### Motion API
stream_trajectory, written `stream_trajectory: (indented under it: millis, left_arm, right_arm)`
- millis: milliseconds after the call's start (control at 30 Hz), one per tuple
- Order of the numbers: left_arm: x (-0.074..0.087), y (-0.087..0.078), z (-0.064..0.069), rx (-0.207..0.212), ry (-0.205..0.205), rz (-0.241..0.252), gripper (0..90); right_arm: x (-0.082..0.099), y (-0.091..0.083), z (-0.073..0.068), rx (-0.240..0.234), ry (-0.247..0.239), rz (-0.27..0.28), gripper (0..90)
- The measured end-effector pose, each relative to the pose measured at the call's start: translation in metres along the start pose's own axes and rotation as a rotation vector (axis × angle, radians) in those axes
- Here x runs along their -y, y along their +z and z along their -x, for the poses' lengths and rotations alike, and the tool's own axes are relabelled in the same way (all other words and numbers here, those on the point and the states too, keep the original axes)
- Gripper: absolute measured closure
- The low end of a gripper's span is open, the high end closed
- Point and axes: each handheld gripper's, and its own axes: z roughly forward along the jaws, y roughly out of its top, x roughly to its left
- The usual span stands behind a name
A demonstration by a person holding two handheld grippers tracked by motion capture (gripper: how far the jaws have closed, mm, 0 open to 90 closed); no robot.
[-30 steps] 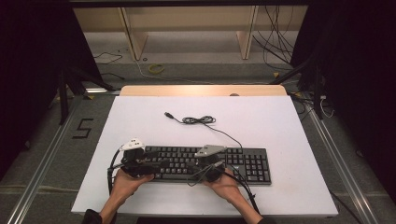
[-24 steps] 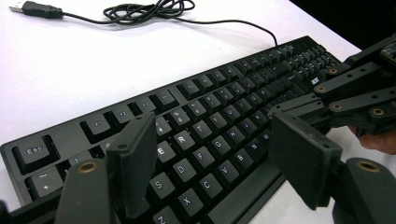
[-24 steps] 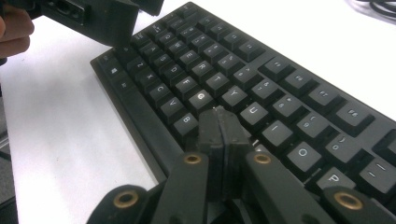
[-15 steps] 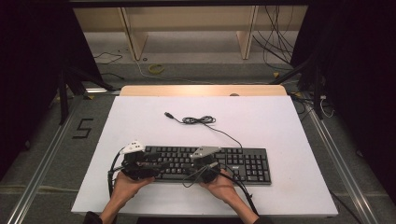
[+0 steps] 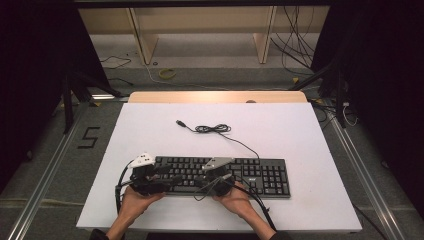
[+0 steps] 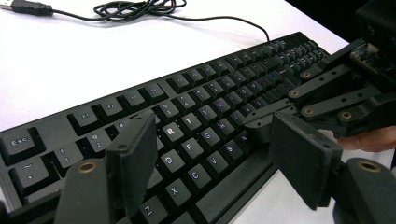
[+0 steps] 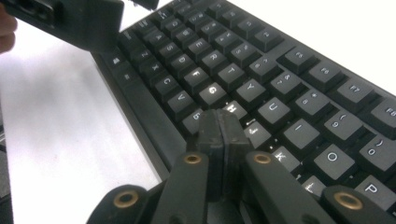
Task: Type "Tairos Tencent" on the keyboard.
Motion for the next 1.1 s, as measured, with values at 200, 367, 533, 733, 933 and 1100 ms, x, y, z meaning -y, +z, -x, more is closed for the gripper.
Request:
stream_trajectory:
  millis: [200, 367, 533, 733, 933, 1100]
  left_arm:
    - [0.0, 0.0, -0.001, -0.006, -0.002, 0.003, 32.3]
    - [0.0, 0.0, -0.002, -0.009, -0.002, 0.005, 32.3]
    - [-0.001, 0.001, -0.004, -0.013, -0.002, 0.004, 32.4]
    - [-0.001, 0.001, -0.005, -0.016, 0.002, 0.003, 32.5]
    - [-0.001, 0.002, -0.006, -0.017, -0.004, 0.004, 32.5]
    - [-0.002, 0.003, -0.006, -0.017, 0.001, 0.001, 32.5]
  right_arm:
    - [0.002, 0.003, 0.0, 0.014, -0.005, -0.01, 90.0]
    - [0.001, 0.003, -0.003, 0.028, -0.01, -0.011, 90.0]
    - [-0.001, -0.004, 0.002, -0.018, 0.039, 0.017, 88.4]
    - [-0.001, -0.013, 0.006, -0.019, 0.043, 0.042, 85.8]
    - [0.0, -0.023, 0.009, -0.027, 0.05, 0.065, 77.3]
    - [0.001, -0.036, 0.016, -0.028, 0.059, 0.097, 68.2]
